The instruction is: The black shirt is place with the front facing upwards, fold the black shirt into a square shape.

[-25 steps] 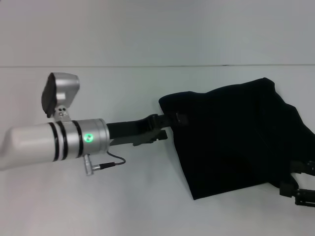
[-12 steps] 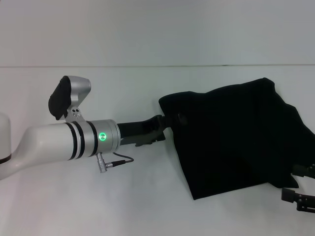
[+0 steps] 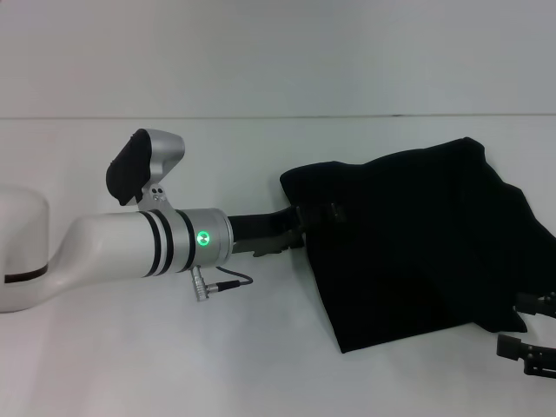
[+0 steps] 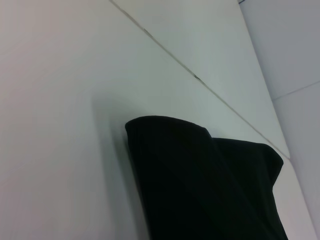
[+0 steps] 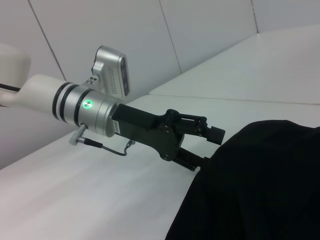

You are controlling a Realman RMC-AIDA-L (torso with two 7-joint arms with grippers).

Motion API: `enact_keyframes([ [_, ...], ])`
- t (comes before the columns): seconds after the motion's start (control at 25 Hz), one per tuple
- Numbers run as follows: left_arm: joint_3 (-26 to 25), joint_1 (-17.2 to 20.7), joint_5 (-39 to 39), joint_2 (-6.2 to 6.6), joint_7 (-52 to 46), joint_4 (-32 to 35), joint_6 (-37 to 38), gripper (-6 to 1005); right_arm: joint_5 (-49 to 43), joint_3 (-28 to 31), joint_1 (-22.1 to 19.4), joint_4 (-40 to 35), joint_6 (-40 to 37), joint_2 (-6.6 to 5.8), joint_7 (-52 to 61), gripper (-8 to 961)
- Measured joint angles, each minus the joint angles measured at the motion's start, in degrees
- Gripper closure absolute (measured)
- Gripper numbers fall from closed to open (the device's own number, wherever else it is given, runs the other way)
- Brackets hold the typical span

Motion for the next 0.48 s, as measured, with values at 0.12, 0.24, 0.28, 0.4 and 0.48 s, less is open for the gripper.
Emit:
enact_keyframes([
  [0.12,0.0,-0.8,-0.7,-0.08,0.5,-1.3,-1.5,49,0.0,0.0,-0.1,0.0,-0.1,0.12,0.0,28],
  [0.24,-0.2,-1.5,-1.4,-0.09,0.7,-2.6,-2.8,49,0.0,0.0,-0.1,0.0,-0.1,0.19,0.0,29],
  [0.28,-0.3,-1.6,-1.6,-0.09,0.9,-2.8,-3.1,49,0.0,0.0,-0.1,0.0,-0.1,0.19,0.0,29],
  [0.4,-0.2,-2.3,-2.1,-0.08,2.7,-3.7,-3.3,49,0.0,0.0,-0.1,0.0,-0.1,0.19,0.0,29],
  [0.48,-0.3,-2.6,-2.1,-0.07,3.1,-4.1,-3.3,49,0.0,0.0,-0.2,0.1,-0.2,0.19,0.0,29],
])
